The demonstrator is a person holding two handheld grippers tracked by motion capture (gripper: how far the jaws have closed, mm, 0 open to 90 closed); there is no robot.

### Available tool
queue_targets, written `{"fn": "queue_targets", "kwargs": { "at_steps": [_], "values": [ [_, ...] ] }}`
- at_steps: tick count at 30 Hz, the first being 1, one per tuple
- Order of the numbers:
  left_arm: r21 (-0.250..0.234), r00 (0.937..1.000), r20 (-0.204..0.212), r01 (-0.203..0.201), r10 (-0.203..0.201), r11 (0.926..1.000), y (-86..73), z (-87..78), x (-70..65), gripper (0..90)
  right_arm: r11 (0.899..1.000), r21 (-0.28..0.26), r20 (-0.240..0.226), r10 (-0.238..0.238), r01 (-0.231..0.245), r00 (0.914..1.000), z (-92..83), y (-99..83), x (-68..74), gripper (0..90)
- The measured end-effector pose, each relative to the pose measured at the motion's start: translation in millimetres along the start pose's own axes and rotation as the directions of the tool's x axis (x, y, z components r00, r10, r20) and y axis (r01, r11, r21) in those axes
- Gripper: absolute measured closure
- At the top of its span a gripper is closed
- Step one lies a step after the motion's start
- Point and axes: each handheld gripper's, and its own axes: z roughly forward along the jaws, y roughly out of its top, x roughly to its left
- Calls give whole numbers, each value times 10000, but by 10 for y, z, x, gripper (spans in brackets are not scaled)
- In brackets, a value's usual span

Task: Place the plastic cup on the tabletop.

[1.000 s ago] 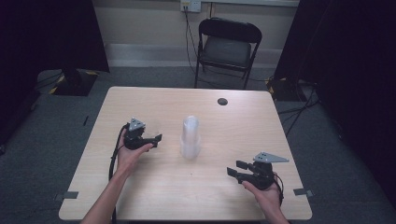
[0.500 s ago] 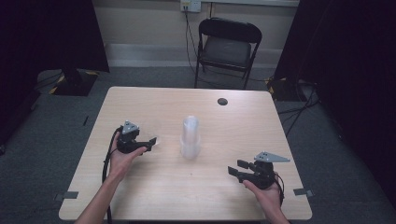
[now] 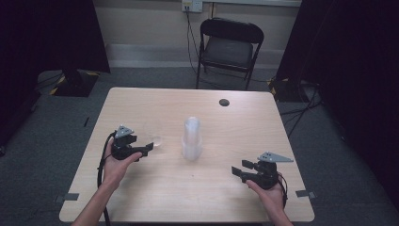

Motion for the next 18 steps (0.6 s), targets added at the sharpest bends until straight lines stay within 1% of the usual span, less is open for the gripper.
{"fn": "queue_targets", "kwargs": {
  "at_steps": [3, 7, 8, 10, 11, 12, 13, 14, 15, 16, 18],
  "values": [
    [93, 9999, -9, -105, 105, 9999, -20, -48, -31, 183, 10000, 14, 45, 16, -16, 10000, -2, 3, -12, 390],
    [183, 9990, 89, -435, 434, 9989, -68, -143, -114, 183, 9999, -16, 99, 106, -105, 9999, 1, 5, -35, 391],
    [344, 9986, 133, -514, 510, 9981, -75, -162, -130, 183, 9999, -37, 106, 116, -116, 9999, -1, 7, -35, 391],
    [418, 9985, 215, -509, 500, 9978, -92, -193, -156, 183, 9999, -40, 127, 96, -96, 9999, -4, 7, -36, 391],
    [323, 9992, 178, -362, 357, 9988, -134, -223, -184, 183, 10000, 53, 133, 20, -20, 9999, -2, 7, -34, 392],
    [359, 9992, 187, -371, 364, 9987, -157, -231, -201, 183, 10000, 43, 133, -18, 18, 9999, 1, 5, -33, 393],
    [375, 9989, 249, -402, 393, 9985, -178, -240, -219, 183, 10000, 41, 121, -18, 18, 9999, 1, 5, -32, 393],
    [553, 9984, 325, -484, 466, 9973, -189, -252, -237, 183, 10000, 40, 129, -29, 29, 9999, 1, 5, -31, 392],
    [553, 9984, 325, -484, 466, 9973, -189, -252, -237, 183, 10000, 44, 148, -26, 26, 9999, 0, 4, -32, 392],
    [613, 9972, 401, -656, 632, 9960, -198, -284, -285, 183, 10000, 48, 154, 2, -2, 9999, 0, 4, -34, 392],
    [601, 9964, 471, -727, 700, 9955, -202, -306, -311, 183, 10000, 39, 163, 26, -26, 9999, -3, 1, -37, 391]
  ]
}}
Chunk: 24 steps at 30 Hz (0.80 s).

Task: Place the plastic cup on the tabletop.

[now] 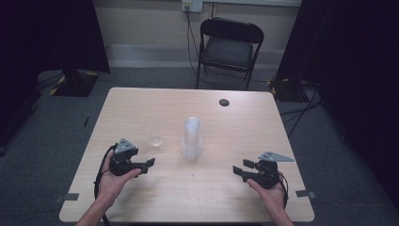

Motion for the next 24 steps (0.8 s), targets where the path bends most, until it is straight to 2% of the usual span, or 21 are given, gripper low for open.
{"fn": "queue_targets", "kwargs": {
  "at_steps": [3, 6, 8, 11, 14, 18, 19, 23, 24],
  "values": [
    [38, 9996, 79, -282, 282, 9996, -9, -80, -67, 182, 10000, 14, 23, -3, 3, 10000, -4, -2, -2, 391],
    [-64, 9997, 93, -242, 243, 9997, -40, -153, -127, 180, 10000, 35, 7, -83, 83, 10000, -2, -2, 2, 394],
    [136, 9993, 34, -383, 383, 9992, -101, -179, -184, 179, 9999, 118, -63, -115, 116, 9999, 3, -5, 13, 394],
    [316, 9993, 110, -369, 366, 9988, -181, -202, -247, 175, 9996, 159, -67, -229, 230, 9997, 6, -9, 19, 394],
    [287, 9995, 145, -279, 275, 9992, -264, -227, -306, 170, 9996, 173, -2, -214, 214, 9998, 8, -11, 10, 392],
    [275, 9996, 210, -202, 196, 9994, -352, -239, -342, 165, 9997, 182, 76, -180, 178, 9998, 7, -17, -8, 388],
    [118, 9997, 141, -208, 206, 9997, -413, -242, -356, 165, 9997, 175, 140, -172, 169, 9998, 11, -26, -21, 383],
    [351, 9995, 268, -166, 157, 9992, -481, -222, -356, 164, 9996, 196, 336, -232, 226, 9992, 27, -42, -30, 367],
    [590, 9990, 369, -286, 265, 9978, -497, -194, -350, 165, 9994, 210, 429, -299, 291, 9986, 38, -55, -36, 359]
  ]
}}
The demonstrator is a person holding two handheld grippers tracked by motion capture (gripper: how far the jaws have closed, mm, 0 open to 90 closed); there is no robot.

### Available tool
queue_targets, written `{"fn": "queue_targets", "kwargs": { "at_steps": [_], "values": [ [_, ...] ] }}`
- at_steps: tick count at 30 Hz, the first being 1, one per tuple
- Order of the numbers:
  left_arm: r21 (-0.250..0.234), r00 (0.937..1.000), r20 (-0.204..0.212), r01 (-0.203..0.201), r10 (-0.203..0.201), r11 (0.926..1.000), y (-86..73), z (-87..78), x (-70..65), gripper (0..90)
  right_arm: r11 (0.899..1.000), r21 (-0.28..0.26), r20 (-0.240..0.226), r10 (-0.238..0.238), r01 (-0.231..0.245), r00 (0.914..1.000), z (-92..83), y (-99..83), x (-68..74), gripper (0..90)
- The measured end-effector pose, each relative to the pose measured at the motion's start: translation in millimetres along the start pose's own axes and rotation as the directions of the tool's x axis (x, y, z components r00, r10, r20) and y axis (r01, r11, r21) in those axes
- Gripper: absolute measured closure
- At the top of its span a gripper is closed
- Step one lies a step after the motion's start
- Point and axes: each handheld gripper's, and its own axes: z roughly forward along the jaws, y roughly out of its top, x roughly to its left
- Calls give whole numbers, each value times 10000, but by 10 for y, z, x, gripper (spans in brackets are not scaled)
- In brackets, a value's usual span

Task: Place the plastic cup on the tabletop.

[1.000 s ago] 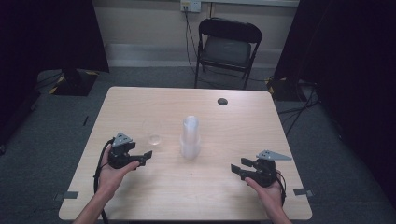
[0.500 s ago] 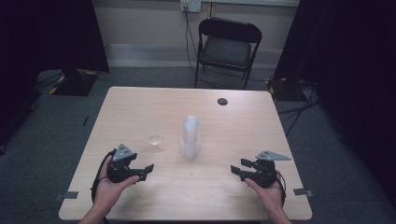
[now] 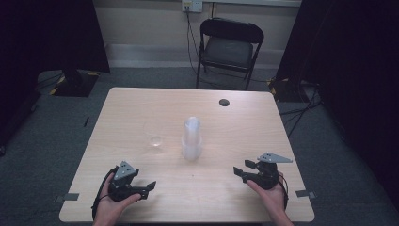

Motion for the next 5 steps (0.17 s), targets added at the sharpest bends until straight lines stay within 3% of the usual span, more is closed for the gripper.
{"fn": "queue_targets", "kwargs": {
  "at_steps": [5],
  "values": [
    [195, 9997, 114, -203, 201, 9996, 5, 38, 3, 165, 10000, 15, 209, -55, 55, 9998, 52, -28, -23, 325]
  ]
}}
